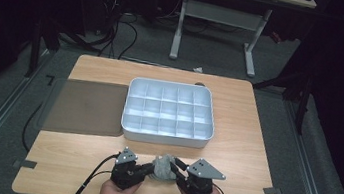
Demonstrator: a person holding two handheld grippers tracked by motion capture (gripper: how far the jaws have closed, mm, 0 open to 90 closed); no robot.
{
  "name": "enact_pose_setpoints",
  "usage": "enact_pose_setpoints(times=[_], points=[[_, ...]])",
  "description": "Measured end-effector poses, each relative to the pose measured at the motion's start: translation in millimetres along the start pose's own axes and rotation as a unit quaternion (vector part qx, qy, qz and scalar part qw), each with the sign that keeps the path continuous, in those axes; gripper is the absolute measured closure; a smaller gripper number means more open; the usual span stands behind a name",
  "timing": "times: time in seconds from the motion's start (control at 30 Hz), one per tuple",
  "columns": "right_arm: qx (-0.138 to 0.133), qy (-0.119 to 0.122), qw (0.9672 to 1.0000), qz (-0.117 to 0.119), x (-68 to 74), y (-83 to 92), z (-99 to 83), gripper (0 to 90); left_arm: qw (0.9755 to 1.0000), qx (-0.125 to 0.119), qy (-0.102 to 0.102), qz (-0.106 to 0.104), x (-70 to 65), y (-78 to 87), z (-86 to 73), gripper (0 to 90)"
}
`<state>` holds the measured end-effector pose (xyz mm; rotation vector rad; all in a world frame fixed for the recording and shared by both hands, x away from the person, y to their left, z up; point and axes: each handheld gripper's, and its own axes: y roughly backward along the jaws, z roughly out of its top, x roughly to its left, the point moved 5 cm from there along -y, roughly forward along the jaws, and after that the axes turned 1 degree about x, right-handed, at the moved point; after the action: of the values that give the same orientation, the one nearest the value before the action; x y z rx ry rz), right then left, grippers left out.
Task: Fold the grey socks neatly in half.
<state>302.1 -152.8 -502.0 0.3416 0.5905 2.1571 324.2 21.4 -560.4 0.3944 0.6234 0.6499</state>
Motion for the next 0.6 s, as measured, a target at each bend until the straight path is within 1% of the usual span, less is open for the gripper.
enact_pose_setpoints(times=[0.07, 0.1, 0.17, 0.2, 0.27, 0.3, 0.33, 0.37, 0.43, 0.5, 0.57, 0.6], points=[[0.011, -0.016, 0.9998, -0.007, -7.5, -4.0, -4.9, 76.8, 1.0, -0.005, 0.003, -0.002, 0.8, 2.7, 0.3, 79.5], [0.012, -0.032, 0.9994, 0.002, -9.5, -5.4, -7.6, 76.0, 1.0, -0.009, 0.003, -0.002, 1.3, 5.0, 0.7, 78.4], [0.012, -0.047, 0.9988, 0.013, -9.0, -6.6, -10.0, 71.9, 0.9996, -0.028, 0.004, 0.002, 1.8, 13.8, 4.7, 77.8], [0.011, -0.05, 0.9985, 0.019, -7.2, -6.8, -10.6, 67.1, 0.9993, -0.037, 0.003, 0.003, 1.2, 17.6, 7.1, 77.8], [0.01, -0.056, 0.998, 0.026, -3.0, -9.0, -11.6, 61.5, 0.998, -0.062, -0.014, 0.004, -6.3, 26.2, 16.8, 77.5], [0.013, -0.056, 0.998, 0.029, -1.3, -11.0, -12.4, 60.7, 0.9972, -0.072, -0.022, 0.0, -12.1, 27.5, 21.1, 77.1], [0.017, -0.055, 0.998, 0.025, -0.2, -13.5, -13.8, 60.6, 0.9966, -0.075, -0.033, -0.007, -18.8, 26.8, 24.5, 76.0], [0.024, -0.054, 0.998, 0.022, 0.5, -16.2, -15.7, 60.6, 0.996, -0.076, -0.047, -0.01, -25.3, 24.4, 26.5, 75.4], [0.03, -0.057, 0.9975, 0.026, 1.5, -20.5, -19.5, 60.8, 0.9949, -0.069, -0.073, 0.003, -32.5, 15.6, 26.2, 74.6], [0.037, -0.058, 0.9973, 0.025, 1.8, -22.4, -22.6, 61.8, 0.9948, -0.043, -0.089, 0.025, -30.1, 5.3, 20.1, 76.5], [0.042, -0.06, 0.997, 0.027, 1.9, -24.1, -24.7, 62.6, 0.9949, -0.024, -0.088, 0.044, -23.1, 0.6, 12.3, 79.9], [0.047, -0.059, 0.9968, 0.028, 2.1, -25.1, -26.2, 63.4, 0.9952, -0.018, -0.084, 0.048, -20.0, 0.3, 9.1, 81.7]])
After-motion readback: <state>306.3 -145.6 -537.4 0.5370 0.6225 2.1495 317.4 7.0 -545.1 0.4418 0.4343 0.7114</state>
